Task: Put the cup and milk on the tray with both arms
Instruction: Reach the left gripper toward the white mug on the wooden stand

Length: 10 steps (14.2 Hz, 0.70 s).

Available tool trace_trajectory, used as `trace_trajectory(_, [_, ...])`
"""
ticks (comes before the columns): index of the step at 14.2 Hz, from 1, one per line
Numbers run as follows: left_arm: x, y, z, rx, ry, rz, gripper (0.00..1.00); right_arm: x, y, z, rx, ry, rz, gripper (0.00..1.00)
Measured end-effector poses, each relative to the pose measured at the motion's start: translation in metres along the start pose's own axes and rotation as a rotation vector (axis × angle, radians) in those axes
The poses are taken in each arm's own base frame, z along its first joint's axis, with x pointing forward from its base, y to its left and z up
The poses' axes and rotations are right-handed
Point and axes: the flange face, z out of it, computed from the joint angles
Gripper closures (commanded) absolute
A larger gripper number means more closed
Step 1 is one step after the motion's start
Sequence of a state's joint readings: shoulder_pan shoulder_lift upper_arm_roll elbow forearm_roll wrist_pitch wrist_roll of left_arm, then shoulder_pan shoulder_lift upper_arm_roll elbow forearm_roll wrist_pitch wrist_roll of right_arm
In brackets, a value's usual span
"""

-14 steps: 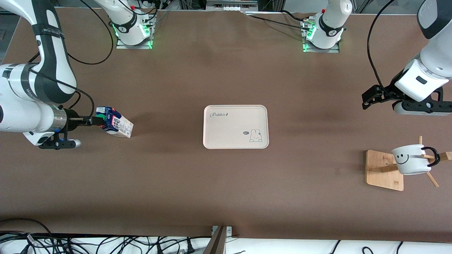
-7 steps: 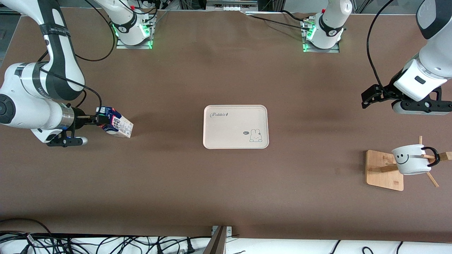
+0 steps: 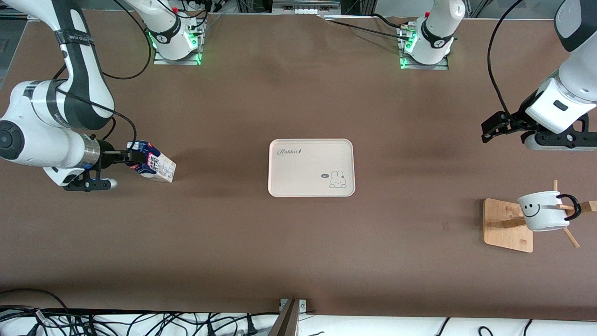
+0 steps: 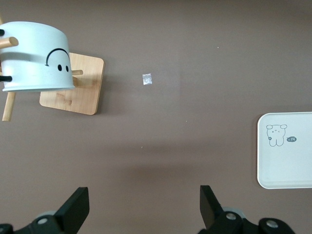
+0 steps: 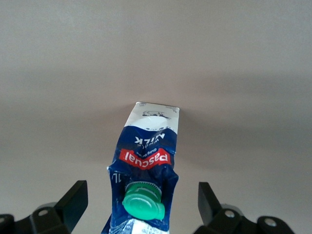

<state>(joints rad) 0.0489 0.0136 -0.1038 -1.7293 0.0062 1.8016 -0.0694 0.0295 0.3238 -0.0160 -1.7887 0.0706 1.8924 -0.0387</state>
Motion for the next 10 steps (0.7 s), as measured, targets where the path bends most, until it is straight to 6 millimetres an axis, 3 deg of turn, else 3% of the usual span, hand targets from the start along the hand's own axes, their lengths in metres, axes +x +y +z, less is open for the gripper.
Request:
trace_trajectory(7, [0.001,-0.022,-0.016,0.062,0.064,-0.015,0.0,-0.013,0.001,0.011,0.0,-0.003,0.002,0.0])
trace_trajectory(10, [-0.001,-0.024,-0.006,0.073,0.041,0.003,0.0,-0.018,0.001,0.009,0.0,-0.003,0.002,0.0])
